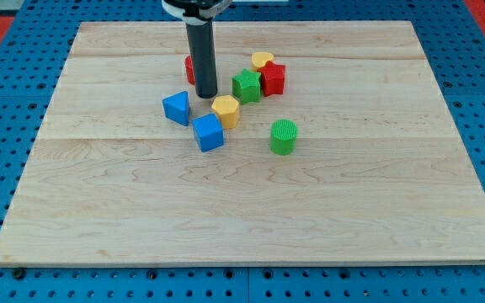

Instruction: Place the blue cube towards the bottom of the blue triangle

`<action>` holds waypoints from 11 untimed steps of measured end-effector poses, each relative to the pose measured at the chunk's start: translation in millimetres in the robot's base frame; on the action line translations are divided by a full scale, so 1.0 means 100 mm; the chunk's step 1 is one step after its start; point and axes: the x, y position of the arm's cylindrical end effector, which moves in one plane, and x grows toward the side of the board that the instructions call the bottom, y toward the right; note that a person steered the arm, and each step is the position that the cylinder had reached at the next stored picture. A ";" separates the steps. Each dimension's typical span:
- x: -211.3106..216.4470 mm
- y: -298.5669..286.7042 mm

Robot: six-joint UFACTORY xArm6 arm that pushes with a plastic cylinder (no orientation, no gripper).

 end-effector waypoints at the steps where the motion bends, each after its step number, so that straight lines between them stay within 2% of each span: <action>1: 0.17 -0.42; 2: 0.37 -0.49; 4: 0.39 0.33; 5: 0.47 0.36; 7: 0.92 0.27; 8: 1.01 0.41; 9: 1.06 -0.12; 10: 0.93 -0.33; 11: 0.76 0.52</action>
